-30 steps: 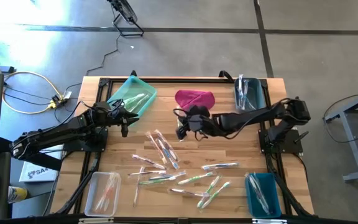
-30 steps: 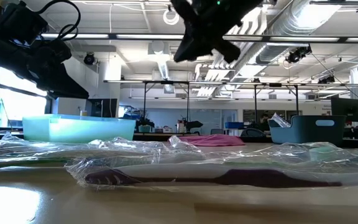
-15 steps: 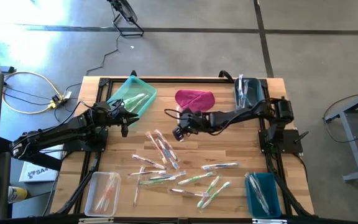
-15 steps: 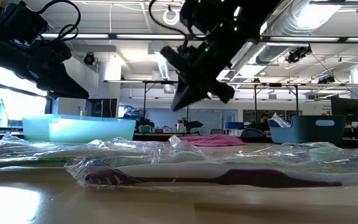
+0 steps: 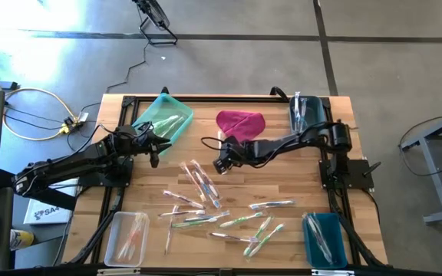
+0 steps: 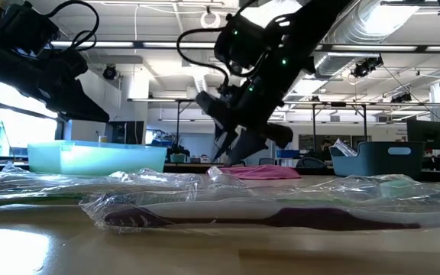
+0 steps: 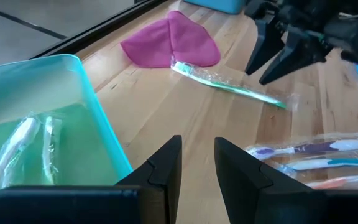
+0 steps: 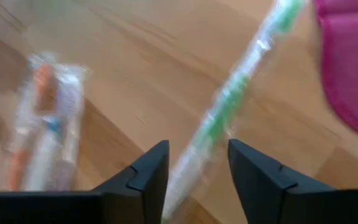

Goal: Pick & Place Toothbrushes
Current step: Put the green toothbrush to the green bin

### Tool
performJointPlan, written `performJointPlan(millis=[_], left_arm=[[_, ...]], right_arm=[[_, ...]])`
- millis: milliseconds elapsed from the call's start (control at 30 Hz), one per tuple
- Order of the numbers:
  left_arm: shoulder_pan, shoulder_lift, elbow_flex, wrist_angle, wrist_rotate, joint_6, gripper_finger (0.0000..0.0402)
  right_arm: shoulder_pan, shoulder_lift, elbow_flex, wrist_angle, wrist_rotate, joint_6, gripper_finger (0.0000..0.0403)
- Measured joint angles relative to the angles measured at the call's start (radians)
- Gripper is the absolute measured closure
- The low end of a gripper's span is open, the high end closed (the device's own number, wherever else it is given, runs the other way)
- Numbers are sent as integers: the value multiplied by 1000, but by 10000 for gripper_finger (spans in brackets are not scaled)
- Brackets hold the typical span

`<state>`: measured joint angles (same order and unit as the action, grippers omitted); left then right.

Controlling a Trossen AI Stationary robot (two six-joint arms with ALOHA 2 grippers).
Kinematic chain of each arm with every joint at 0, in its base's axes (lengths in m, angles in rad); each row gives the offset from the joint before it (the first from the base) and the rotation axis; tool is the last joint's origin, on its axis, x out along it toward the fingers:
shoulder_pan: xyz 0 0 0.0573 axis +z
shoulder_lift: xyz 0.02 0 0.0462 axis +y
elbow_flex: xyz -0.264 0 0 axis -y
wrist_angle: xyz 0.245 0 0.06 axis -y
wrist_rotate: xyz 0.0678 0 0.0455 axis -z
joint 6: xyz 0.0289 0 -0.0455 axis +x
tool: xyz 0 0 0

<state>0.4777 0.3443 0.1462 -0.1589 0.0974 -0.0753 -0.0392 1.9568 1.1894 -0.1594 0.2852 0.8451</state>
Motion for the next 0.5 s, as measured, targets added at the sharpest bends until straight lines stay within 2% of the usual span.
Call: performJointPlan(millis=[133, 500], left_arm=[[0, 0, 0, 0, -3, 0, 309], [0, 0, 0, 0, -6, 0, 309]], right_arm=[[0, 35, 1, 22, -2, 1, 230], [0, 79, 1, 46, 8, 26, 232]])
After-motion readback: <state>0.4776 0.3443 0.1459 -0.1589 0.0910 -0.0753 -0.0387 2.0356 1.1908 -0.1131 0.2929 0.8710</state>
